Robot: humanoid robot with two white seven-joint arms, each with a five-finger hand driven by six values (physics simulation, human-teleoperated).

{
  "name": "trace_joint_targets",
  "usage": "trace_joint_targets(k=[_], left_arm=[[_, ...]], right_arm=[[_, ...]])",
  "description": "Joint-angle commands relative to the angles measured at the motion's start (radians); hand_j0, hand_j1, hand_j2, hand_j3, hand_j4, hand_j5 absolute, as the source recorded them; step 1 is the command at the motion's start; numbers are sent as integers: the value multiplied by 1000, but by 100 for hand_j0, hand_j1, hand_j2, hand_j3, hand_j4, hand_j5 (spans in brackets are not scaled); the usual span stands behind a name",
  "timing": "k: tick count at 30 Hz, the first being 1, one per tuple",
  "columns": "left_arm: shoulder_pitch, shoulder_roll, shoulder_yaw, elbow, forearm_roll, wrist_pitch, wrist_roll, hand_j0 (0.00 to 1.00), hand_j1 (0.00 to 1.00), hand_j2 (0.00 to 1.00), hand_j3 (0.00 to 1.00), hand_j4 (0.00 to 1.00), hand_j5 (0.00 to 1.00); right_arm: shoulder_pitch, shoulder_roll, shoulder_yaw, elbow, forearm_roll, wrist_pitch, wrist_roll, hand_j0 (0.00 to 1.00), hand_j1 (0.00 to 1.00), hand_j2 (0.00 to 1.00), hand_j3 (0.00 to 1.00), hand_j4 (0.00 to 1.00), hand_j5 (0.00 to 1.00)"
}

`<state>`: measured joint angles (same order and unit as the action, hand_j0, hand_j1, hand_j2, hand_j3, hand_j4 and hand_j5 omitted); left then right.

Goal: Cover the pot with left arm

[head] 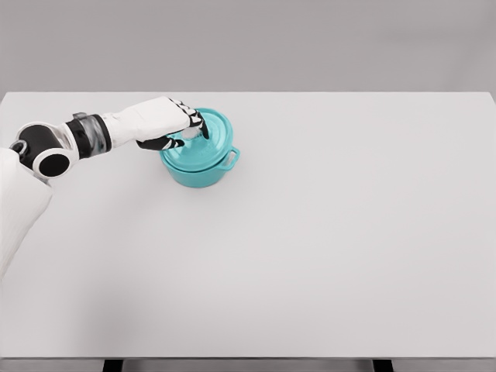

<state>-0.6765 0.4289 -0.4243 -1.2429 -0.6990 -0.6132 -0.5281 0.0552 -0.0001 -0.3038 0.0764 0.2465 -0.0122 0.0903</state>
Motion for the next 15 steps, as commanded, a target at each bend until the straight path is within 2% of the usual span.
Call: trace_joint_targets(k=[1, 15], left_arm=[[-2, 1, 1, -1, 6, 2, 0, 65, 65, 65, 65, 65, 65], [-6, 2, 1, 2, 6, 2, 0, 68, 68, 68, 68, 68, 68]], right_arm=[[0, 0, 0, 0, 0, 0, 0, 100, 100, 100, 100, 100, 100], [0, 0, 0, 0, 0, 0, 0, 100, 100, 100, 100, 100, 100]])
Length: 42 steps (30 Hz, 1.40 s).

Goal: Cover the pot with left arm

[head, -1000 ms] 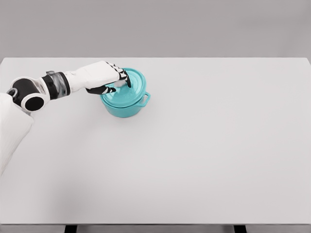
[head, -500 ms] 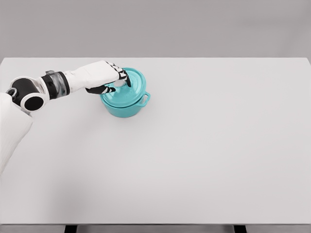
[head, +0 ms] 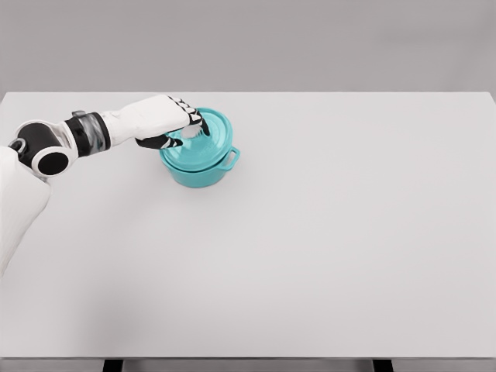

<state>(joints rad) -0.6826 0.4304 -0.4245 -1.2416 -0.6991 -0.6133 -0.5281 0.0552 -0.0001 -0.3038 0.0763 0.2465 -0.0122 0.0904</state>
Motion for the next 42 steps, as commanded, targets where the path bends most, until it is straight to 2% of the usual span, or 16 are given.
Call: trace_joint_targets(k=[1, 5, 9, 12, 20, 29, 31, 42], left_arm=[[0, 1, 1, 1, 6, 2, 0, 68, 68, 68, 68, 68, 68], [0, 1, 1, 1, 6, 2, 0, 66, 66, 66, 66, 66, 66], [0, 2, 1, 1, 7, 2, 0, 58, 58, 58, 58, 58, 58], [0, 2, 1, 1, 7, 2, 0, 55, 55, 55, 55, 55, 55], [2, 2, 1, -1, 9, 2, 0, 68, 68, 68, 68, 68, 68], [3, 4, 1, -6, 10, 2, 0, 69, 69, 69, 69, 69, 69], [3, 4, 3, -6, 10, 2, 0, 75, 75, 75, 75, 75, 75], [3, 4, 4, -7, 10, 2, 0, 78, 78, 78, 78, 78, 78]], right_arm=[[0, 0, 0, 0, 0, 0, 0, 100, 100, 100, 100, 100, 100], [0, 0, 0, 0, 0, 0, 0, 100, 100, 100, 100, 100, 100], [0, 0, 0, 0, -1, 0, 0, 100, 100, 100, 100, 100, 100], [0, 0, 0, 0, -1, 0, 0, 100, 100, 100, 100, 100, 100], [0, 0, 0, 0, -1, 0, 0, 100, 100, 100, 100, 100, 100], [0, 0, 0, 0, 0, 0, 0, 100, 100, 100, 100, 100, 100], [0, 0, 0, 0, 0, 0, 0, 100, 100, 100, 100, 100, 100], [0, 0, 0, 0, 0, 0, 0, 100, 100, 100, 100, 100, 100]])
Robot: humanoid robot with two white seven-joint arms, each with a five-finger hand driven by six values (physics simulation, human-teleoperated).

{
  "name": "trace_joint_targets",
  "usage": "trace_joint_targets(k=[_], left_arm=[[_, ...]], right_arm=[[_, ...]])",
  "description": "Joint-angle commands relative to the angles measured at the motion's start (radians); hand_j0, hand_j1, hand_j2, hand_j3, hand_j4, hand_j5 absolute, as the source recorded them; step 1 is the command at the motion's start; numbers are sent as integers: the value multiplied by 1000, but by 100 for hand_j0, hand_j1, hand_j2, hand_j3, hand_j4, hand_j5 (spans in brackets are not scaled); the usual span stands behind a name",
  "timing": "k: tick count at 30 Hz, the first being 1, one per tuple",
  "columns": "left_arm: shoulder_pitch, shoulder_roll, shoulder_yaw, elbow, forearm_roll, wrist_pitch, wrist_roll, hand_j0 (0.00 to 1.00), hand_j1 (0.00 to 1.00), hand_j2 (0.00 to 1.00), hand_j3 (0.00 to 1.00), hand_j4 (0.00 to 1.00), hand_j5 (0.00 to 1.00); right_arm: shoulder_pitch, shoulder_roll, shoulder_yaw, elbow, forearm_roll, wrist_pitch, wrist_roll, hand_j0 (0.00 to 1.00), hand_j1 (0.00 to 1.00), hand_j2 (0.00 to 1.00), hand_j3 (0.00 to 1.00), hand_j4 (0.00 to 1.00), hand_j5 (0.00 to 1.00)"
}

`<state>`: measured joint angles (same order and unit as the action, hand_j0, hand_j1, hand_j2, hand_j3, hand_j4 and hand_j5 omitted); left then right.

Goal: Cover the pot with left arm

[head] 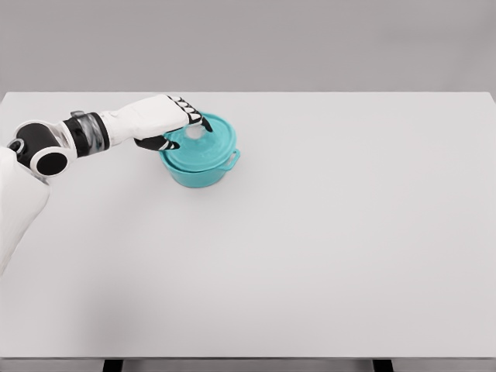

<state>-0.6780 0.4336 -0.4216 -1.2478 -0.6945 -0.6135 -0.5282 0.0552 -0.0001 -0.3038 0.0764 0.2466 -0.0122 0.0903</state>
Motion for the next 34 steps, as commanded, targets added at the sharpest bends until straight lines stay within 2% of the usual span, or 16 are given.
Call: trace_joint_targets(k=[1, 9, 11, 12, 13, 14, 15, 16, 18, 19, 22, 26, 34], left_arm=[[0, 1, 3, -1, 6, 3, 1, 78, 78, 78, 78, 78, 78], [-6, 1, 10, -12, 13, 3, 1, 81, 81, 81, 81, 81, 81], [-12, 13, 20, -62, 15, 3, 1, 90, 90, 90, 90, 90, 90], [-14, 39, 38, -76, 15, 3, -1, 100, 100, 100, 100, 100, 100], [-12, 59, 66, -82, 29, 3, -1, 100, 100, 100, 100, 100, 100], [-3, 106, 79, -105, 78, 3, -4, 100, 100, 100, 100, 100, 100], [2, 140, 78, -122, 104, 3, -6, 100, 100, 100, 100, 100, 100], [8, 230, 79, -169, 173, 3, -6, 100, 100, 100, 100, 100, 100], [12, 313, 81, -167, 242, 3, -6, 100, 100, 100, 100, 100, 100], [38, 336, 83, -163, 250, 3, -6, 100, 100, 100, 100, 100, 100], [86, 344, 96, -144, 244, 3, -6, 100, 100, 100, 100, 100, 100], [87, 343, 96, -101, 242, 3, -6, 100, 100, 100, 100, 100, 100], [106, 343, 96, -97, 237, 3, -6, 100, 100, 100, 100, 100, 100]], right_arm=[[0, 0, 0, 0, 0, 0, 0, 100, 100, 100, 100, 100, 100], [0, 0, 0, 0, 0, 0, 0, 100, 100, 100, 100, 100, 100], [0, 0, 0, 0, 0, 0, 0, 100, 100, 100, 100, 100, 100], [0, 0, 0, 0, 0, 0, 0, 100, 100, 100, 100, 100, 100], [0, 0, 0, -1, 0, 0, 0, 100, 100, 100, 100, 100, 100], [0, 0, 0, 0, 0, 0, 0, 100, 100, 100, 100, 100, 100], [0, 0, 0, 0, 0, 0, 0, 100, 100, 100, 100, 100, 100], [0, 0, 0, 0, 0, 0, 0, 100, 100, 100, 100, 100, 100], [0, 0, 0, 0, 0, 0, 0, 100, 100, 100, 100, 100, 100], [0, 0, 0, 0, 0, 0, 0, 100, 100, 100, 100, 100, 100], [0, 0, 0, -1, 0, 0, 0, 100, 100, 100, 100, 100, 100], [0, 0, 0, 0, 0, 0, 0, 100, 100, 100, 100, 100, 100], [0, 0, 0, 0, 0, 0, 0, 100, 100, 100, 100, 100, 100]])
